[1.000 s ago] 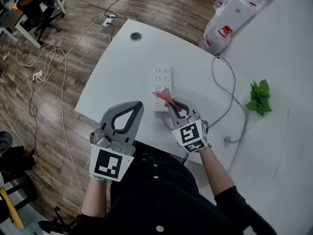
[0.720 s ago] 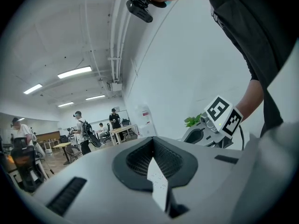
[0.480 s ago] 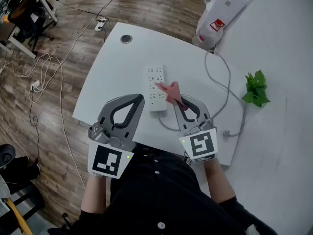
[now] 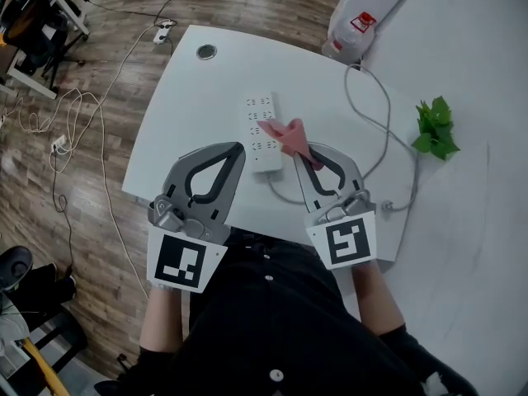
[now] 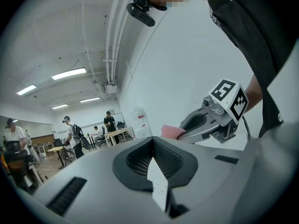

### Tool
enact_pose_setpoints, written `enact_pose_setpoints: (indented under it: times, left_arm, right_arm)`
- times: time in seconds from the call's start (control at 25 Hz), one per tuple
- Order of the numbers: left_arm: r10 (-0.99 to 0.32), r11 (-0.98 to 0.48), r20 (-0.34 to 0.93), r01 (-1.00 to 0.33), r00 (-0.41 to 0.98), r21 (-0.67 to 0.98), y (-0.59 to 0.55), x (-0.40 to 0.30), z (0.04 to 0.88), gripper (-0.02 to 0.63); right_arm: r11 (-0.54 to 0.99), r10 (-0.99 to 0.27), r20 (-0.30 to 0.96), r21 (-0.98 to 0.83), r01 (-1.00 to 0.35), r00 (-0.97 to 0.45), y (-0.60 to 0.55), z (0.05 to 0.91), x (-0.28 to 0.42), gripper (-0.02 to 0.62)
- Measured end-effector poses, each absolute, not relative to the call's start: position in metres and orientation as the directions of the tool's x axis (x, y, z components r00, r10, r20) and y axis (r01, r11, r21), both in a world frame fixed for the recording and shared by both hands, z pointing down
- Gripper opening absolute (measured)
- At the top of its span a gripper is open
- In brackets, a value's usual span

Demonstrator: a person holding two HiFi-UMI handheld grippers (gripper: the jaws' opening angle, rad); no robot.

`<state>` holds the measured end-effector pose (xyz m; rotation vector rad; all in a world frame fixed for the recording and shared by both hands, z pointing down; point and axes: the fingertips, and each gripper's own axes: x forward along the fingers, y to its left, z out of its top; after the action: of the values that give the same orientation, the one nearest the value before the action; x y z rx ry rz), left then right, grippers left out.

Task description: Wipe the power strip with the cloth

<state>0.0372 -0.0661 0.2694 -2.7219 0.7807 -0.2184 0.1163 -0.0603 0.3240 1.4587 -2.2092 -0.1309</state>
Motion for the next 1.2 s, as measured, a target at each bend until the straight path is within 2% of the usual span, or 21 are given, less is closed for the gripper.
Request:
enact_pose_setpoints:
  times: [1.2]
  left_arm:
    - [-0.544,-0.809,0.078,-0.498,0.835,-0.312,-0.062,0.026,0.277,0.014]
  right_arm:
    - [0.428,-0.885,0.344,0.343,-0.836,-0.312,-0.053,0.326,0.105,0.051]
